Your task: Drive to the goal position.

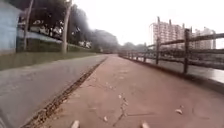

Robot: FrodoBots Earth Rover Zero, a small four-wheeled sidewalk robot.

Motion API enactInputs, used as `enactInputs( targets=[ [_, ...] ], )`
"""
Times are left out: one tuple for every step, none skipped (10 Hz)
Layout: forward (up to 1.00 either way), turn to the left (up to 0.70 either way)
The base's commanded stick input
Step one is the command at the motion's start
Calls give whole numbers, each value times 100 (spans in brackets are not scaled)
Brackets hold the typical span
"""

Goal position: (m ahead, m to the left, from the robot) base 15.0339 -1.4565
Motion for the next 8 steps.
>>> enactInputs(
  targets=[
    [70,0],
    [70,0],
    [70,0],
    [70,0],
    [70,0],
    [70,0],
    [70,0],
    [70,0]
  ],
)
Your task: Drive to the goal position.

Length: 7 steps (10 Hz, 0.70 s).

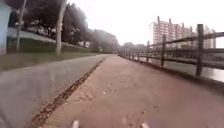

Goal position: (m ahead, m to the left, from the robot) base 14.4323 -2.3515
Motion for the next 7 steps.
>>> enactInputs(
  targets=[
    [70,0],
    [70,0],
    [70,0],
    [70,0],
    [70,0],
    [70,0],
    [70,0]
  ],
)
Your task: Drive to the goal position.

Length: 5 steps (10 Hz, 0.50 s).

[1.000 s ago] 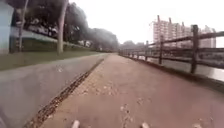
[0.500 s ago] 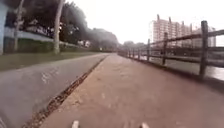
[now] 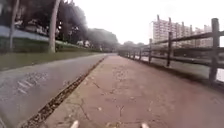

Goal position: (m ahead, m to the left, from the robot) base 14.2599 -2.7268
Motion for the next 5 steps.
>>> enactInputs(
  targets=[
    [70,0],
    [70,0],
    [70,0],
    [70,0],
    [70,0]
  ],
)
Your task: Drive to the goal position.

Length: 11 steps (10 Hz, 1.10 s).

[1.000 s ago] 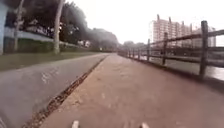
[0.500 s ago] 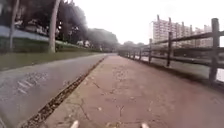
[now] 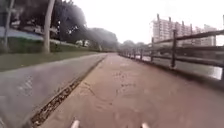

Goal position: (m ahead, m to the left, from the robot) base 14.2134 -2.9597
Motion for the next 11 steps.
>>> enactInputs(
  targets=[
    [70,0],
    [70,0],
    [70,0],
    [70,0],
    [70,0],
    [70,0],
    [70,0],
    [70,0],
    [70,0],
    [70,0],
    [70,0]
  ],
)
